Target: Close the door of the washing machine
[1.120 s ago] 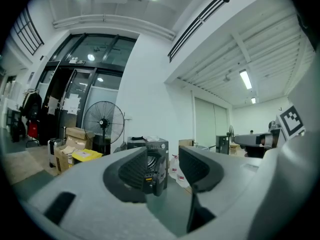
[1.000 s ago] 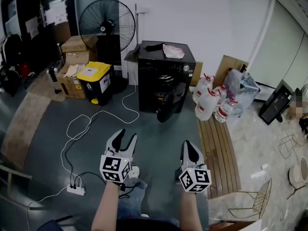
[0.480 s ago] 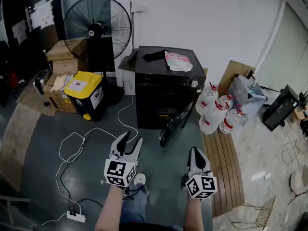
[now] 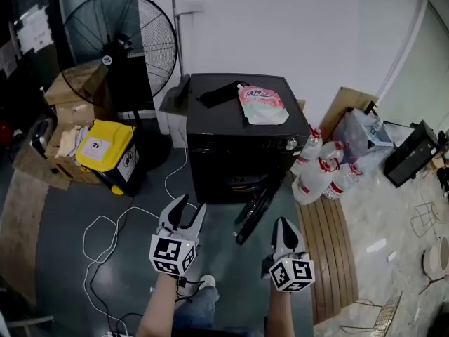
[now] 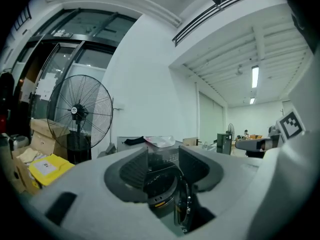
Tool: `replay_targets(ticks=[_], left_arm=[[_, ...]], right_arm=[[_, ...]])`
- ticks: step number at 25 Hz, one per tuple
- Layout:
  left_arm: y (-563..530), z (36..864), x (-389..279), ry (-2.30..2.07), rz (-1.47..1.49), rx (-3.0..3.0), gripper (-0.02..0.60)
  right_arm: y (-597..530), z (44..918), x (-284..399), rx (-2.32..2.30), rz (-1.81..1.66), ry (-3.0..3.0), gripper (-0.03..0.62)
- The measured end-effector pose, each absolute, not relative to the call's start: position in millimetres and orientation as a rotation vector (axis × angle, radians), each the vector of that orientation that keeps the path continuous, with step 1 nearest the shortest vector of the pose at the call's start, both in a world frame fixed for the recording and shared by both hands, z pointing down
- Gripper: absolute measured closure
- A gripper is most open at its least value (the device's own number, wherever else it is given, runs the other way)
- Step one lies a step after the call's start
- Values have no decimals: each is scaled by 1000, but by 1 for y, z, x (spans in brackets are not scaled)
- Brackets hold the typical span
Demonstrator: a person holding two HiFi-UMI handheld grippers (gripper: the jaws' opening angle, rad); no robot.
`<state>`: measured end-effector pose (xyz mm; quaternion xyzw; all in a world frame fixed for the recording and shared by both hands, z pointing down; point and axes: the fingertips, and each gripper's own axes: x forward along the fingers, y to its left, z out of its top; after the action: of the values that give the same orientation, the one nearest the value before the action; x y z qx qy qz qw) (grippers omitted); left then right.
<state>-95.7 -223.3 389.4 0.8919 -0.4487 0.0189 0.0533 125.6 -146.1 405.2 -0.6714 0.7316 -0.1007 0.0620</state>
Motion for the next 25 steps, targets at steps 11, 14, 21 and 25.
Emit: replay_targets(ticks=[11,14,21,25], left_arm=[[-282,384,-64,-1278,49,2738,397],[-291,386,-53,-1261,58,2737,397],[-309,404,-24,-1238,105,2718,396],[-316,431,3,-1186,157,2703,396]], right_arm=[[-193,391,150,-2083,-283,2168,584],[-203,389,161,-2096,-291,2159,583],[-227,400,183,-2098,-340,2176,583],[-243,423,193,-2099,-403,2189,583]])
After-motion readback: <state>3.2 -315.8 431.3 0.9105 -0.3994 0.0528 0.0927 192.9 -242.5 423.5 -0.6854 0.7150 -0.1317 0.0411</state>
